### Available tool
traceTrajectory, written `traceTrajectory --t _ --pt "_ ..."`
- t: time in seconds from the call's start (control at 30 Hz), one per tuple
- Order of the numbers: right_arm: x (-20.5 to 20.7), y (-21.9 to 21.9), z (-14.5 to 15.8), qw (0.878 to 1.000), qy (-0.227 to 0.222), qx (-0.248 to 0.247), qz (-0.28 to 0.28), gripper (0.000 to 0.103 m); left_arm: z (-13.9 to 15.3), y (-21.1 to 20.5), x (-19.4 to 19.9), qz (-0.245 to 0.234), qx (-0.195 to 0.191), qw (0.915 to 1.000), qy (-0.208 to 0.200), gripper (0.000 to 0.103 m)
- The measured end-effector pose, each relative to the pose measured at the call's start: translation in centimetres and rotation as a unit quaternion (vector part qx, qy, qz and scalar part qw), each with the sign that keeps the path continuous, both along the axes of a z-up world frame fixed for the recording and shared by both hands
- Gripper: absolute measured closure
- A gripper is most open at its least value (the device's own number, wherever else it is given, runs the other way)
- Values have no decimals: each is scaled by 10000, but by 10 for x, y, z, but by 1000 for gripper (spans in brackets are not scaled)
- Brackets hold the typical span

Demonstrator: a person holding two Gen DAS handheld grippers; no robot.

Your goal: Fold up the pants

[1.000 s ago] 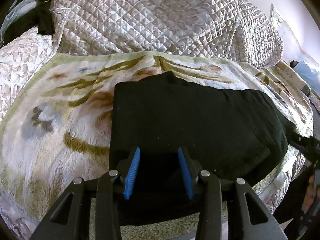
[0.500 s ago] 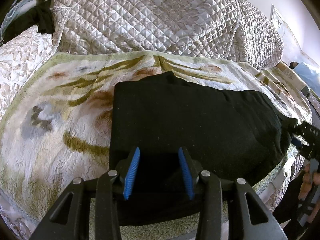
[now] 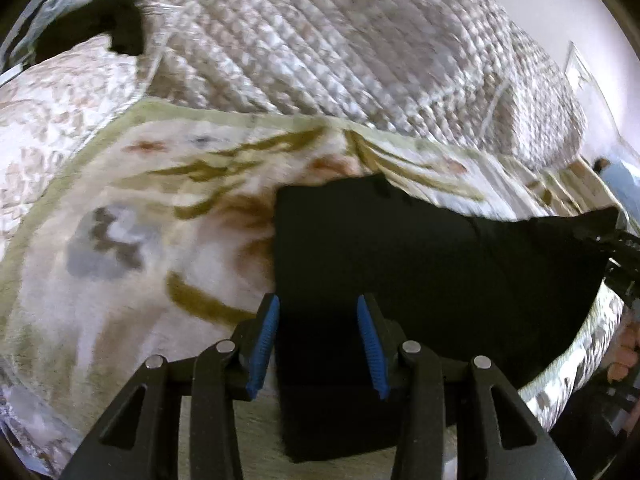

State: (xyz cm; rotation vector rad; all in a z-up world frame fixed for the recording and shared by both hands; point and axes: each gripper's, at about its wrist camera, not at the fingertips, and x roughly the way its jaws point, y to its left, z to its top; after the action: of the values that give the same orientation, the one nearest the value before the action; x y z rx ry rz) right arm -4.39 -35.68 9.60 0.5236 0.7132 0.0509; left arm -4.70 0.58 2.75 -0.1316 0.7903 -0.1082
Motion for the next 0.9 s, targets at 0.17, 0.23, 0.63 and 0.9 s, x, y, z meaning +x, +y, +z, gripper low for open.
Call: traceTrajectory --t 0.17,0.23,0.63,0.9 --pt "11 66 27 9938 -341 -145 1043 83 6 29 1 416 -76 9991 -66 60" --pt "12 100 32 9866 -469 -262 1543 83 7 42 2 616 -118 9980 -45 60" --pt "6 209 -36 9403 99 -594 3349 83 1 84 -1 1200 -340 9921 133 60" --pt "-11 228 -36 9268 -86 -1162 3571 83 3 83 -1 1175 -408 9922 113 60"
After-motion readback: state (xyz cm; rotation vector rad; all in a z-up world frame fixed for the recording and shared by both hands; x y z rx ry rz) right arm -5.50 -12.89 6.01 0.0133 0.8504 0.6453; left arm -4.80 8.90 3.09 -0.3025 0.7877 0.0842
